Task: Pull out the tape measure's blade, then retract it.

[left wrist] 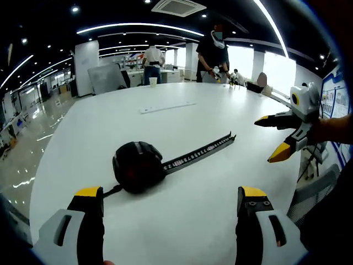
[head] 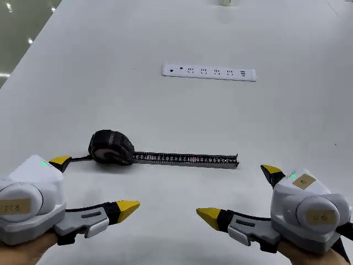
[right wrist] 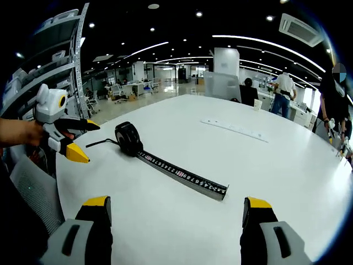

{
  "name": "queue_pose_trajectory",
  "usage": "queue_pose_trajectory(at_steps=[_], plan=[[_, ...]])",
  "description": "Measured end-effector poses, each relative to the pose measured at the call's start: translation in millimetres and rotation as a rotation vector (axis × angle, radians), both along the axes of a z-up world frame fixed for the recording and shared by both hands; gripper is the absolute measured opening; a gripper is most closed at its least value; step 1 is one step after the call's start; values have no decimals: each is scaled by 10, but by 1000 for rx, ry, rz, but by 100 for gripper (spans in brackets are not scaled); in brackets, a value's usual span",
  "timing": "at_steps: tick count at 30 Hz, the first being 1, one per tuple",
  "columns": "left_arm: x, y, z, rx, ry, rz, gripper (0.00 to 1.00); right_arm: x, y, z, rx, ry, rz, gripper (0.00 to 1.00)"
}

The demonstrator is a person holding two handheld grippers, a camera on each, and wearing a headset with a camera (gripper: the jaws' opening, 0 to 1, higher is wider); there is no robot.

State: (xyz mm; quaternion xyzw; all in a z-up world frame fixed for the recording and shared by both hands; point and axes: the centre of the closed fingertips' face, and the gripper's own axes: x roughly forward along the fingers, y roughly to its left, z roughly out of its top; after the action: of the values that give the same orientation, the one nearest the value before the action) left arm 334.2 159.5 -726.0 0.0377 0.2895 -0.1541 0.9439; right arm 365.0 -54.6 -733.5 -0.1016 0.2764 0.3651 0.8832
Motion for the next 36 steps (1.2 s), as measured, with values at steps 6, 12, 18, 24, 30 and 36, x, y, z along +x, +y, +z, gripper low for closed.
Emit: queue_pose_trajectory(at_steps=[6,12,18,24,30,36], plan=[[-10,-17,36,-20,-11,40,99,-32,38,42,4,-3,-37,99],[-26,-14,49,-24,-2,72,99,-58,79,66,13,5,-69,99],[-46,-34,50,-24,21,93,99,-60,104,100,10,3,-86,99],[-37,-25,62,-29,22,109,99,-50,103,102,8,4,-92,99],[-24,-16,81,-32,18,124,99,-50,88,101,4,5,-93,99],[-9,-23,97,-31,13,141,99,-46,73,84,-6,9,-89,99]])
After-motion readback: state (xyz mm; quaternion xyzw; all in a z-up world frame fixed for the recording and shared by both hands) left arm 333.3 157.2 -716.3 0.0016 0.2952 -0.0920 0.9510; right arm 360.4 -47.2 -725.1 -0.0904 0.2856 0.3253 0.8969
